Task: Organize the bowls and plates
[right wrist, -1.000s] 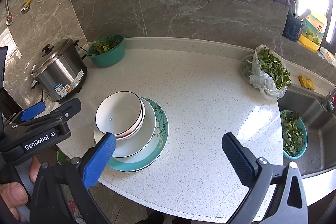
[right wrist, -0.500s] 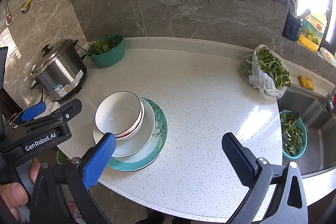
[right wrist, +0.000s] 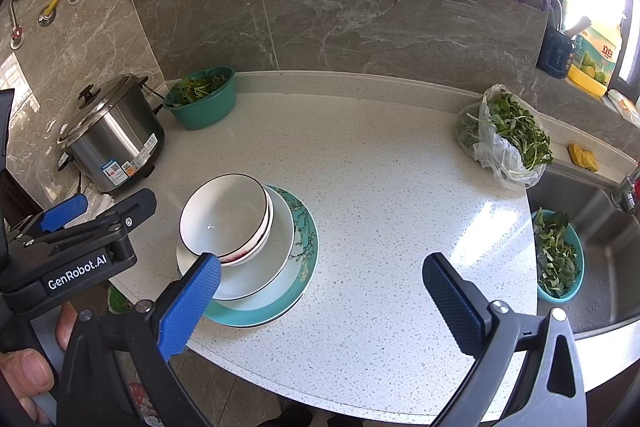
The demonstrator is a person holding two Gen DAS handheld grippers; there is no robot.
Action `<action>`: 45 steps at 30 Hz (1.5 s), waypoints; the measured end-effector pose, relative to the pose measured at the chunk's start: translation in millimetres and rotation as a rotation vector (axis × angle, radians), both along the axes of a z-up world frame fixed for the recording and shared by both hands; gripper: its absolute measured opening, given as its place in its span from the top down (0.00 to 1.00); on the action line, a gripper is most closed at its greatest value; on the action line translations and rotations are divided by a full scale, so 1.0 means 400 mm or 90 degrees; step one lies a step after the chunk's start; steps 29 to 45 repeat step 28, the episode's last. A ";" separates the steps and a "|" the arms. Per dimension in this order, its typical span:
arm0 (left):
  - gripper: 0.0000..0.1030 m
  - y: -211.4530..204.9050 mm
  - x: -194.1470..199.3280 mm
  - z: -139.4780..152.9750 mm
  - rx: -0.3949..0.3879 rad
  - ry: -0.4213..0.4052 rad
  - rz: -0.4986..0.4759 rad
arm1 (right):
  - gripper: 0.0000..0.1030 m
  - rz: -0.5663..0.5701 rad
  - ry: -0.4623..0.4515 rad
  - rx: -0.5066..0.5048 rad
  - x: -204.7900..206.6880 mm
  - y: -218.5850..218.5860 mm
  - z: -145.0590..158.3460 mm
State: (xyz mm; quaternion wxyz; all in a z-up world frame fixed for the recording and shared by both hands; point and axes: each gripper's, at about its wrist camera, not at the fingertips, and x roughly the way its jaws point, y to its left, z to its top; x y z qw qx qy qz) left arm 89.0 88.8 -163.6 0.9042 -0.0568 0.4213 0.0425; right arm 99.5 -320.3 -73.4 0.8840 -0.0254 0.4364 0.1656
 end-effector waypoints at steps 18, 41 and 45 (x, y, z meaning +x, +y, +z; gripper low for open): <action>0.00 -0.020 -0.001 0.002 -0.001 -0.001 -0.009 | 0.00 -0.012 0.003 -0.001 0.001 -0.015 0.004; 0.00 -0.018 -0.012 0.009 -0.001 -0.014 -0.003 | 0.00 -0.013 0.005 -0.002 -0.001 -0.010 0.002; 0.00 -0.018 -0.012 0.009 -0.001 -0.014 -0.003 | 0.00 -0.013 0.005 -0.002 -0.001 -0.010 0.002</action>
